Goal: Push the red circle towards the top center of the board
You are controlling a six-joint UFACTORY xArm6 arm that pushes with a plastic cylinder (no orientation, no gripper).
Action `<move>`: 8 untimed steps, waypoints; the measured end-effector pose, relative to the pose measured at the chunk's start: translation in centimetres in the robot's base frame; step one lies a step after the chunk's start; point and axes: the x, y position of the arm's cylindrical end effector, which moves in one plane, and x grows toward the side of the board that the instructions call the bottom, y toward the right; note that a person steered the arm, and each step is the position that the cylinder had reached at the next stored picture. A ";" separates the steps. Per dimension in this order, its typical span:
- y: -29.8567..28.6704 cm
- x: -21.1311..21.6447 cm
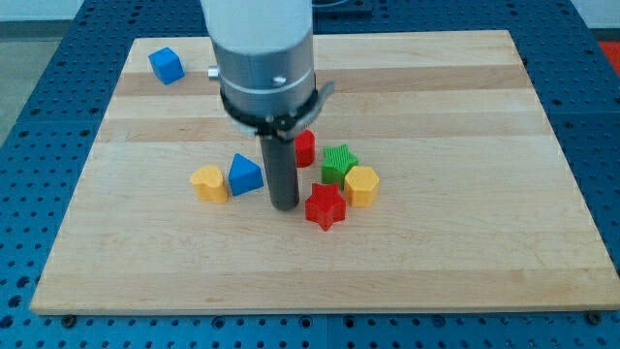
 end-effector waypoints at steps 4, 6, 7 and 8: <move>3.1 -12.0; 3.6 -10.4; 5.3 -7.9; 9.4 -6.1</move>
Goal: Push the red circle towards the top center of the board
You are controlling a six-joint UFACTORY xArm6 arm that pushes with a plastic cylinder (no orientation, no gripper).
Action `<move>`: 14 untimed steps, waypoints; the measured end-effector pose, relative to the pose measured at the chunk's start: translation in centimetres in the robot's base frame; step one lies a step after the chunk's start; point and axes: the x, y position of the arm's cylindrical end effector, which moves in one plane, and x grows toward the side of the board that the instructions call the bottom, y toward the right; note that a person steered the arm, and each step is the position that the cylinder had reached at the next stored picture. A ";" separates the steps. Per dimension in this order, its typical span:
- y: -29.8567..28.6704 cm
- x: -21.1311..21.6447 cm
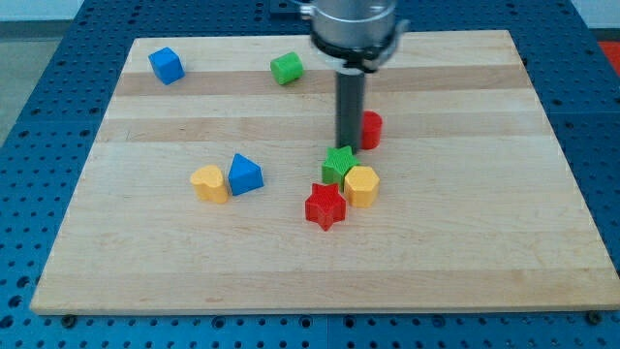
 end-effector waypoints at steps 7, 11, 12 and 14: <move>2.2 -7.0; -1.9 -11.8; -1.9 -13.5; -1.6 -7.3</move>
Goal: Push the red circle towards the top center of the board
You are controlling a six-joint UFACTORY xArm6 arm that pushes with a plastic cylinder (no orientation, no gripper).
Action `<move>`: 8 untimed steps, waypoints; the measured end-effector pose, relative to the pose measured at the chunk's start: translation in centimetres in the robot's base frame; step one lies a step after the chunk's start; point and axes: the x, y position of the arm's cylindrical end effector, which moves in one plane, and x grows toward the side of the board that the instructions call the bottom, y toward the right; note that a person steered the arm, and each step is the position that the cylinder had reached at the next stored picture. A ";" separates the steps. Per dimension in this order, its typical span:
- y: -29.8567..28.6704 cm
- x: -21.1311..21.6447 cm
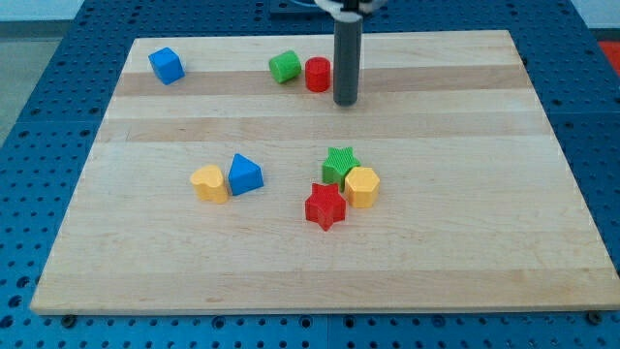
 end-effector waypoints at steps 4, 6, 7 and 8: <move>-4.7 -4.2; -4.5 -4.3; -4.5 -2.1; -4.5 3.5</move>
